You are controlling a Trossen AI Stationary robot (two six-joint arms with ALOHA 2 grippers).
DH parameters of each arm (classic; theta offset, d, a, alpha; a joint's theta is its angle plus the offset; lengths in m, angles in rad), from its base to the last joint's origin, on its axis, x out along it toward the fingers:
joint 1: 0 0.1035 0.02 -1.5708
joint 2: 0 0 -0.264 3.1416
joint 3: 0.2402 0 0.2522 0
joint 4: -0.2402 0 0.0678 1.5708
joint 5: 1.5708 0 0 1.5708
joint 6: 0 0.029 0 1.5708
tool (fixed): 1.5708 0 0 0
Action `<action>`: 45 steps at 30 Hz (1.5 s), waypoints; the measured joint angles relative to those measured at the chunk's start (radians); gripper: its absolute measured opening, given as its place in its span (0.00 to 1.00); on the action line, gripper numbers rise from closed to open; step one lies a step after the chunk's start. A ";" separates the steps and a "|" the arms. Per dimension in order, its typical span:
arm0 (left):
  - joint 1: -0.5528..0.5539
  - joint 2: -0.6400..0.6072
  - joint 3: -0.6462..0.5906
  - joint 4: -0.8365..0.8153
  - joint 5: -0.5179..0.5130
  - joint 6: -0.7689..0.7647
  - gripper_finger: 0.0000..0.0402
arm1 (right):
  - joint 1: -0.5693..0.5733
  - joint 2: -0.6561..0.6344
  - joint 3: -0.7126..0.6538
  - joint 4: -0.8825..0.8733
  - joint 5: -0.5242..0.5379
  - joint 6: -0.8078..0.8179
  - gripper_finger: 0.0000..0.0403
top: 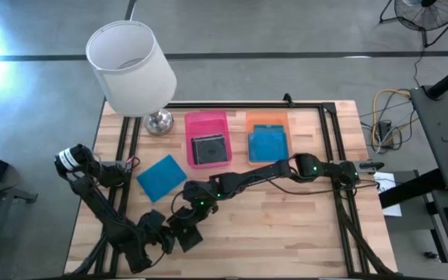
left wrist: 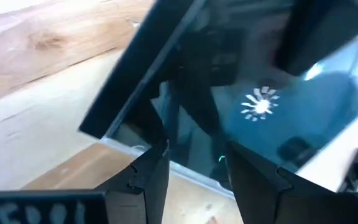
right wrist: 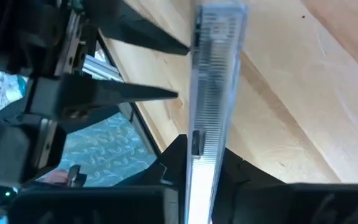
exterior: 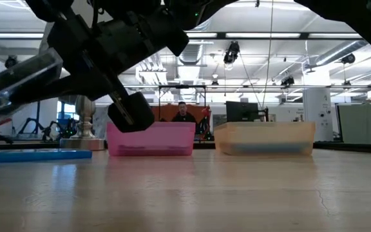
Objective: Pick & place jewel cases by type
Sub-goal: Put the black cd case into the red bin
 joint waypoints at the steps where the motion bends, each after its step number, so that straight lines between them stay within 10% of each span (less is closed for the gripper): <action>1: -0.006 0.000 0.007 -0.006 -0.011 0.001 0.35 | 0.000 -0.001 0.000 0.000 -0.001 0.000 0.07; 15: -0.136 -0.004 0.178 -0.312 -0.215 -0.099 0.35 | -0.055 -0.143 0.000 -0.127 0.077 -0.061 0.04; 34: -0.154 -0.026 0.247 -0.467 -0.311 -0.117 0.35 | -0.509 -0.304 -0.076 -0.373 0.096 -0.205 0.05; 45: -0.154 -0.027 0.238 -0.468 -0.332 -0.145 0.35 | -0.553 -0.300 -0.308 -0.146 0.013 -0.127 0.07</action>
